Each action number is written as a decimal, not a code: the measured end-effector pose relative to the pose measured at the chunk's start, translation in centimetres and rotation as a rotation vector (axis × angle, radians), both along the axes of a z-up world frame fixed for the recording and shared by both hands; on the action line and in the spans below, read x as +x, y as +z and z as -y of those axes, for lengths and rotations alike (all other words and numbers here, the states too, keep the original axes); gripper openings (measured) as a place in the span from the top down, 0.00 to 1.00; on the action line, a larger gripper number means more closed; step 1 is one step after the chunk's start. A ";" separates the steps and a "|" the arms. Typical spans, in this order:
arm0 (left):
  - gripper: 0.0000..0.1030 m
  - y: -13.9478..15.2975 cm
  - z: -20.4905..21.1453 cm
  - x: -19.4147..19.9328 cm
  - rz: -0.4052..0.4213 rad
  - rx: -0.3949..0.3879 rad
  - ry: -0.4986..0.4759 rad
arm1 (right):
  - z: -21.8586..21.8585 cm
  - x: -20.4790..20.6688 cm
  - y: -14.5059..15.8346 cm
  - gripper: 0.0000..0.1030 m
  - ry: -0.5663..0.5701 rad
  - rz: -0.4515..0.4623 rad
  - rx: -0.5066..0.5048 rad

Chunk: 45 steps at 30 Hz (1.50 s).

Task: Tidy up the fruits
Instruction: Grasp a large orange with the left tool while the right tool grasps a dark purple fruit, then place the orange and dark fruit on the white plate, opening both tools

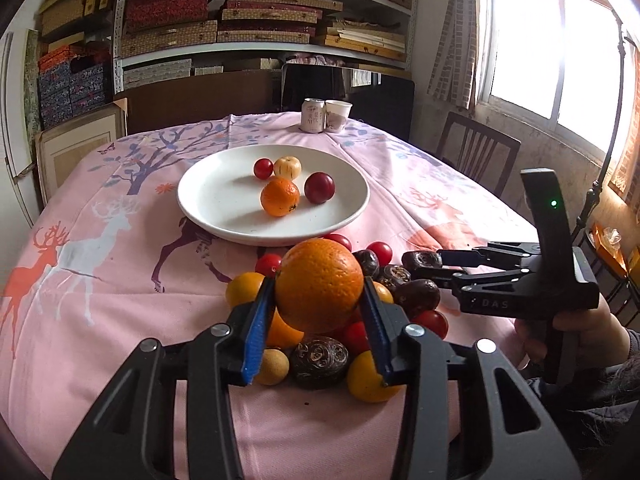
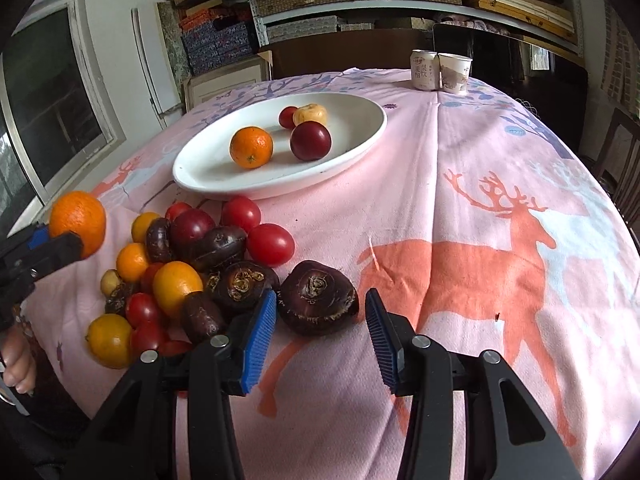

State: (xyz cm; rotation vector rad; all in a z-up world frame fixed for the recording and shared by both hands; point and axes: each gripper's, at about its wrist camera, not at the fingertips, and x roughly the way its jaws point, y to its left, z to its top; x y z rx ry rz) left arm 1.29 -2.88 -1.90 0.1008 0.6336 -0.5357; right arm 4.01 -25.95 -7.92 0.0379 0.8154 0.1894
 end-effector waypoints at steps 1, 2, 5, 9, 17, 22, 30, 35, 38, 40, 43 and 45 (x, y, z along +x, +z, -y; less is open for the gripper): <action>0.59 0.0 0.0 0.0 0.000 0.001 0.001 | -0.2 0.1 0.1 0.53 -0.001 0.004 -0.018; 0.59 0.0 0.0 0.0 -0.002 0.002 0.001 | -0.2 0.1 0.1 0.53 -0.004 0.003 -0.024; 0.59 -0.2 0.1 0.3 -0.015 -0.001 0.000 | 0.1 0.2 -0.1 0.58 -0.016 -0.003 -0.007; 0.59 -0.3 0.0 0.7 -0.022 -0.005 0.006 | 0.9 -0.4 0.5 0.58 -0.021 0.016 0.038; 0.59 1.1 0.1 5.0 -0.030 -0.001 0.030 | 2.6 2.8 5.2 0.58 -0.004 0.076 0.151; 0.59 1.6 0.7 10.1 -0.059 0.008 0.067 | 1.2 7.2 6.2 0.58 0.036 0.055 0.198; 0.56 0.1 1.2 16.8 -0.181 -0.016 0.138 | -0.8 10.9 5.3 0.47 0.035 0.060 0.204; 0.32 1.1 0.2 13.1 -0.062 0.005 0.151 | -0.3 7.6 5.5 0.47 0.048 0.078 0.184; 0.32 1.8 -0.8 9.1 -0.034 -0.005 0.093 | 0.4 4.8 5.0 0.47 0.058 0.070 0.191; 0.32 1.6 -1.1 6.2 -0.013 0.018 0.057 | 0.4 2.7 4.6 0.47 0.071 0.067 0.184; 0.32 0.7 -0.7 2.1 0.005 0.081 -0.002 | 0.2 -0.2 4.1 0.47 0.096 0.073 0.177; 0.32 -0.2 -0.1 -0.4 0.003 0.115 -0.041 | 0.3 -1.8 3.8 0.47 0.099 0.080 0.181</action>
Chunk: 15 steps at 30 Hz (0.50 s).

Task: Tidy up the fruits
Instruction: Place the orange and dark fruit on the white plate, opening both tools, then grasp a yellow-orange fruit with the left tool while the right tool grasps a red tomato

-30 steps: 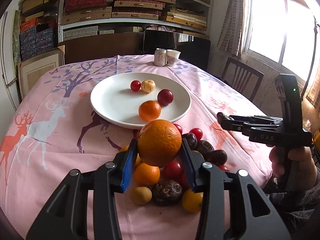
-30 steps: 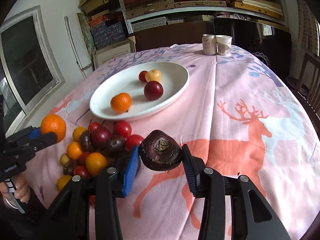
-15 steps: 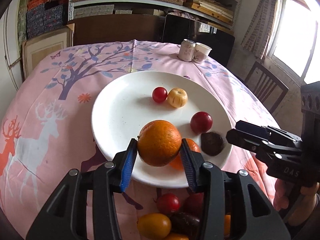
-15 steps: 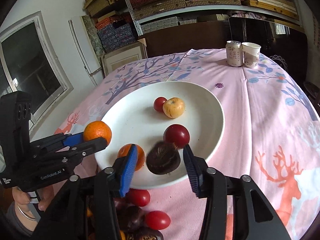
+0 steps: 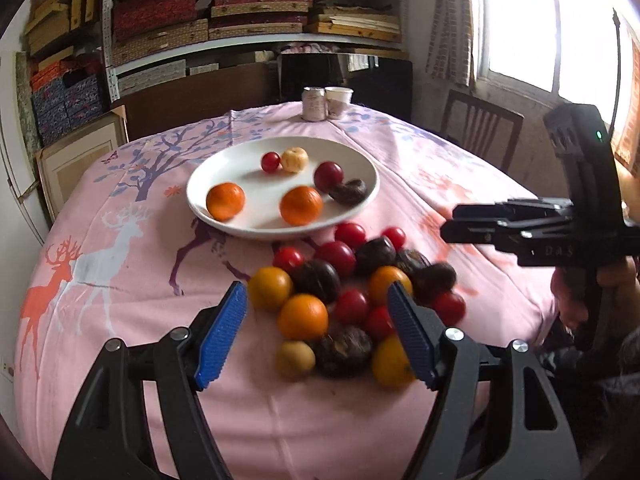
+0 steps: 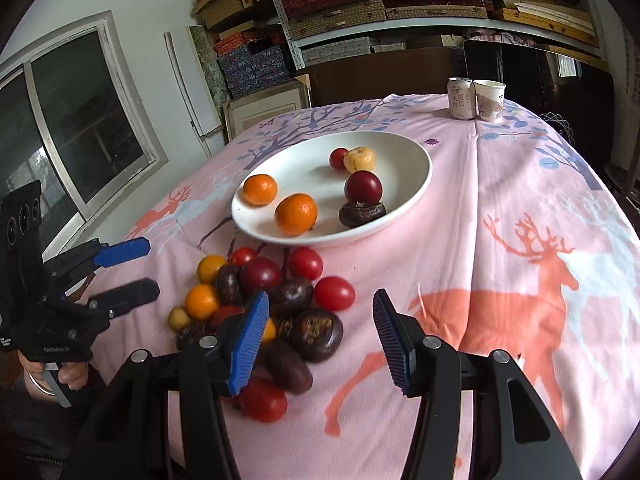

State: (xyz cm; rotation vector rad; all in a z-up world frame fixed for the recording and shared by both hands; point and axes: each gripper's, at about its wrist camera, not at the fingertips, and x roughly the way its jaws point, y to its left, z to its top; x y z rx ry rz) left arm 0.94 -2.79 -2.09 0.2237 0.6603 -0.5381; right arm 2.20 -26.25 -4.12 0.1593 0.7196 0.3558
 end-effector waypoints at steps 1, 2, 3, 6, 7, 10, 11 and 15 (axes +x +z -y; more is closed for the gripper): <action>0.35 -0.4 0.4 -1.1 0.007 0.015 -0.015 | 0.1 -0.6 -0.1 0.47 -0.001 -0.003 0.007; 0.41 -0.7 0.7 -1.9 0.007 0.028 -0.027 | 0.2 -1.1 -0.2 0.47 -0.002 -0.006 0.017; 0.45 -1.2 1.1 -2.5 -0.001 0.037 -0.037 | 0.3 -1.6 -0.3 0.47 -0.006 -0.009 0.024; 0.58 -2.4 1.9 -3.2 -0.034 0.044 -0.053 | 0.3 -2.6 -0.4 0.47 -0.010 -0.009 0.029; 0.59 -2.8 2.1 -3.2 -0.046 0.046 -0.053 | 0.3 -2.9 -0.5 0.47 -0.009 -0.009 0.028; 0.59 -3.3 2.6 -3.9 -0.034 0.046 -0.068 | 0.1 -3.4 -0.7 0.47 -0.001 -0.011 0.022; 0.59 -3.6 2.8 -4.1 -0.029 0.052 -0.075 | 0.0 -3.5 -0.8 0.47 0.002 -0.011 0.017; 0.59 -5.3 4.0 -3.6 -0.070 0.076 -0.080 | -0.3 -4.0 -1.3 0.47 0.019 -0.020 0.011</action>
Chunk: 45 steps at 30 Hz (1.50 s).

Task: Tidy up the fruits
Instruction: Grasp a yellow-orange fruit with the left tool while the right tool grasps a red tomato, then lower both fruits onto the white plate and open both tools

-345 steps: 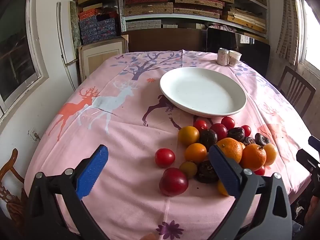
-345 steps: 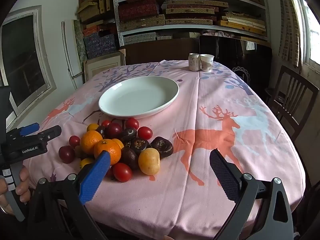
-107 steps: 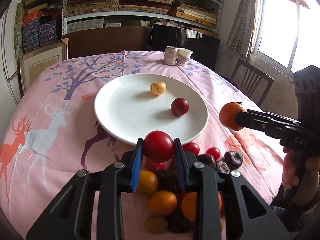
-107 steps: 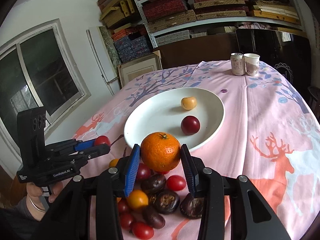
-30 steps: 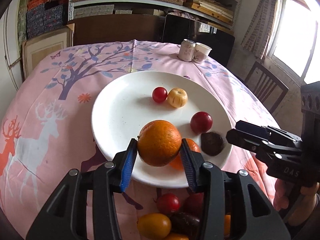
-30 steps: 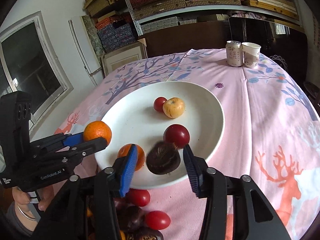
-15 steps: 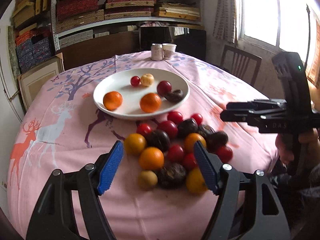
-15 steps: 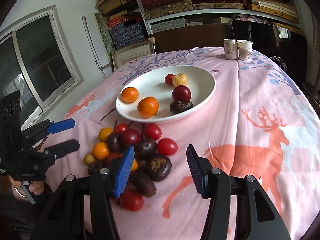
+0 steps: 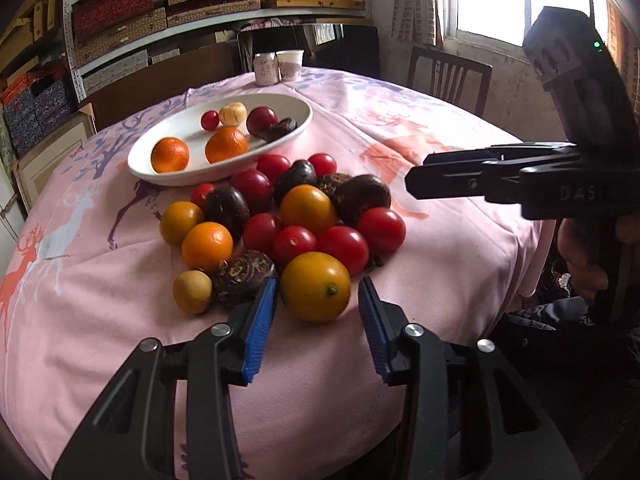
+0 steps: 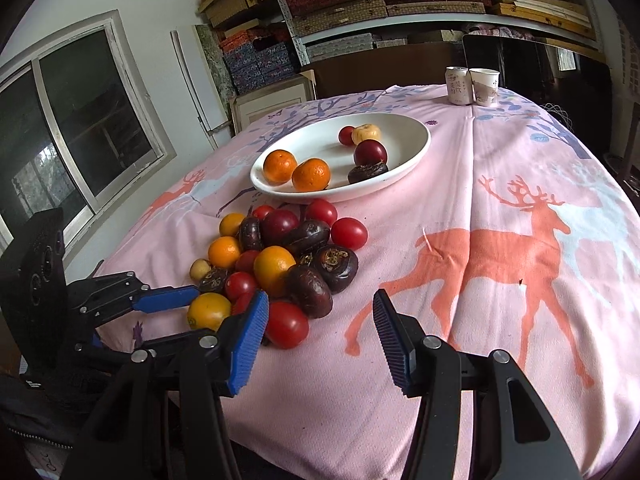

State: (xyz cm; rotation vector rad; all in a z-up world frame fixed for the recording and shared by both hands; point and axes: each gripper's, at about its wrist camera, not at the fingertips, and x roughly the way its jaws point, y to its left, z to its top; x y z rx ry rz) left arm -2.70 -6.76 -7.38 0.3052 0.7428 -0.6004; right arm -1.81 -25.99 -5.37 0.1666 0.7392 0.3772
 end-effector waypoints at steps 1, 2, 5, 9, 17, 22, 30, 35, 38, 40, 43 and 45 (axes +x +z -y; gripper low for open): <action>0.59 -0.3 0.1 0.0 0.011 -0.003 0.004 | -0.1 -0.1 -0.1 0.47 0.004 0.000 -0.003; 0.59 -0.3 0.2 0.0 0.017 -0.006 0.006 | -0.2 -0.3 -0.2 0.47 0.009 0.000 -0.006; 0.65 -0.2 0.1 0.2 0.020 -0.019 0.021 | -0.6 -0.6 -0.5 0.47 0.027 -0.008 -0.025; 0.65 0.6 -0.7 0.0 0.037 -0.043 0.038 | -1.8 -0.9 -0.9 0.47 0.081 -0.004 -0.049; 0.65 2.2 -3.4 0.2 0.023 -0.120 0.087 | -3.2 0.7 -2.3 0.60 0.078 -0.034 -0.054; 0.65 1.8 -3.6 0.4 0.004 -0.120 0.094 | -3.0 0.6 -2.6 0.73 0.065 -0.022 -0.032; 0.65 3.1 -3.9 1.1 0.028 -0.149 0.100 | -1.3 -0.2 0.6 0.73 0.072 0.055 0.027; 0.65 5.3 -4.2 4.5 0.029 -0.176 0.118 | 0.4 3.2 3.2 0.73 0.026 0.068 0.079; 0.65 6.4 -3.6 7.5 0.033 -0.177 0.126 | 0.4 6.4 4.3 0.73 0.024 0.054 0.099; 0.65 6.8 -2.9 9.7 0.039 -0.162 0.137 | -0.1 8.5 4.6 0.73 0.022 0.050 0.091; 0.65 6.8 -2.2 13.2 0.003 -0.168 0.157 | -0.9 11.8 4.3 0.73 0.009 0.033 0.073; 0.65 6.7 -1.6 15.2 -0.009 -0.167 0.161 | -1.4 13.7 3.9 0.73 -0.003 0.025 0.059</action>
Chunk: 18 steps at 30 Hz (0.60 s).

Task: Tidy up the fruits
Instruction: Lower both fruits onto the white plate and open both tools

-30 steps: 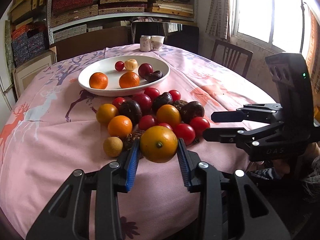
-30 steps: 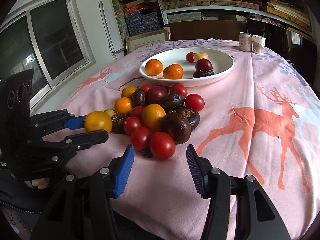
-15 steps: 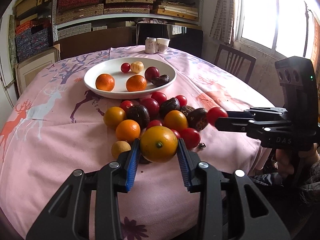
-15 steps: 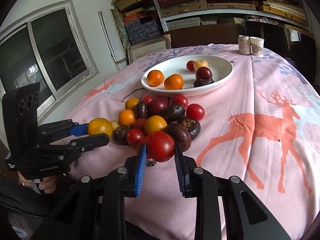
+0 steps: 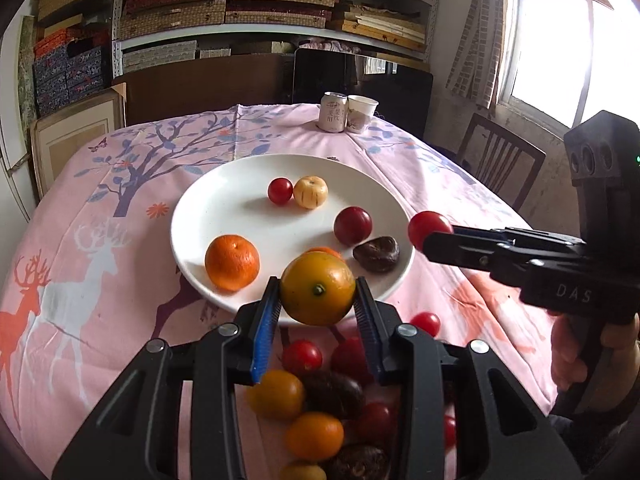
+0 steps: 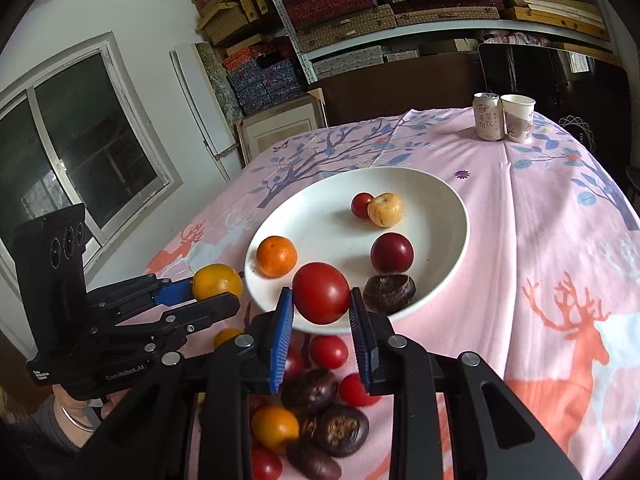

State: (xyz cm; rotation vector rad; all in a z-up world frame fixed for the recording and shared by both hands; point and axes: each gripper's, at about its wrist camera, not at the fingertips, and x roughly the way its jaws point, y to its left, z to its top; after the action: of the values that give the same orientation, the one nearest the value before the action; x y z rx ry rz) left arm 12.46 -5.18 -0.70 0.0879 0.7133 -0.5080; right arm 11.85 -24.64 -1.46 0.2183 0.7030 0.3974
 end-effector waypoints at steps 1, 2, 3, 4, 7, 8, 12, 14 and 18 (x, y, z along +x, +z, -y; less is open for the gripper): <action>0.65 -0.1 0.4 0.9 0.000 0.011 -0.001 | -0.1 0.9 -0.1 0.72 -0.003 0.001 -0.006; 0.65 -0.2 0.8 1.6 -0.001 0.024 0.002 | -0.3 1.5 -0.3 0.71 0.001 0.000 -0.009; 0.63 -0.4 1.1 2.3 -0.003 0.038 0.009 | -0.5 2.0 -0.4 0.68 0.005 -0.008 -0.012; 0.54 -0.6 1.1 2.8 -0.010 0.044 0.023 | -0.5 2.4 -0.5 0.64 0.003 -0.016 -0.010; 0.41 -0.4 0.3 2.3 -0.003 0.013 0.040 | -0.3 1.2 -0.5 0.56 -0.001 -0.004 -0.009; 0.39 -0.4 0.0 1.5 0.012 0.014 0.037 | -0.4 0.3 -0.6 0.56 0.003 0.005 -0.031; 0.38 -0.5 -1.5 -2.4 0.028 0.027 0.010 | -0.2 -4.0 -1.1 0.56 0.034 0.018 -0.086; 0.38 -1.0 -2.4 -4.7 0.020 0.031 -0.009 | 0.2 -6.4 -1.6 0.56 0.043 0.022 -0.090; 0.38 -2.5 -3.6 -9.1 0.008 0.055 -0.046 | 0.5 -10.3 -2.4 0.56 0.061 0.029 -0.090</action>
State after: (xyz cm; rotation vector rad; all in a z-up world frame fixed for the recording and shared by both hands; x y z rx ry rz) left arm 3.40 -1.56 -3.15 0.1577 0.7183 -0.5321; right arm 1.50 -25.17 -3.88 0.1064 0.6989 0.4257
